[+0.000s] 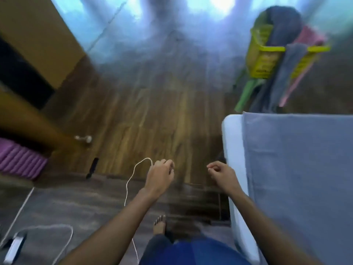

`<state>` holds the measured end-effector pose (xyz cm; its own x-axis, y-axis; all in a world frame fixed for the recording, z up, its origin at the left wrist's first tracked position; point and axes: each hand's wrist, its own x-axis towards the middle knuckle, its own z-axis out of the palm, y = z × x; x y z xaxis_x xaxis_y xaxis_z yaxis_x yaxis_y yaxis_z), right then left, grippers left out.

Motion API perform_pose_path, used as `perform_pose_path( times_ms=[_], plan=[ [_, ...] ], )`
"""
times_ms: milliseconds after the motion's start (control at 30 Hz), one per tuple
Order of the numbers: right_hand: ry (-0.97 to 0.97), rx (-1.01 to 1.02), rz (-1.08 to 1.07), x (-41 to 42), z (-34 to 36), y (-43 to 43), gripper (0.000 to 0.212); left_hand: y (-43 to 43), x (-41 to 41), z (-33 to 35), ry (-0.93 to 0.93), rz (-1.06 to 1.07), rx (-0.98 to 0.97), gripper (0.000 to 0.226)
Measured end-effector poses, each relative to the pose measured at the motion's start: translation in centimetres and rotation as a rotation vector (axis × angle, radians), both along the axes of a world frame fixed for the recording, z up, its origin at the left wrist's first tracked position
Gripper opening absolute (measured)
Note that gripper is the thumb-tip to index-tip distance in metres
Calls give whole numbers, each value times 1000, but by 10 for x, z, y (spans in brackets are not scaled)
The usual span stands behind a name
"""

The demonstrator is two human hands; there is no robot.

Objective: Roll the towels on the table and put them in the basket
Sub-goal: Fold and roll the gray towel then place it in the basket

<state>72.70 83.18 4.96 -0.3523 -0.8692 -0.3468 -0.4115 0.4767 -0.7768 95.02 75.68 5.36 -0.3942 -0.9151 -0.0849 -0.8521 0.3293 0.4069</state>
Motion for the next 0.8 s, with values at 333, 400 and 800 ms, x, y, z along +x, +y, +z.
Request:
perform_pose_path(
  times_ms=[333, 400, 800],
  plan=[
    [-3, 90, -830, 1, -24, 63, 16, -100, -117, 0, -4, -741, 45, 19],
    [38, 93, -985, -4, -32, 78, 15, -103, -150, -4, -10, -842, 48, 19],
    [306, 439, -1165, -2, -79, 116, 37, -128, -292, -32, -236, -1271, -22, 26]
  ],
)
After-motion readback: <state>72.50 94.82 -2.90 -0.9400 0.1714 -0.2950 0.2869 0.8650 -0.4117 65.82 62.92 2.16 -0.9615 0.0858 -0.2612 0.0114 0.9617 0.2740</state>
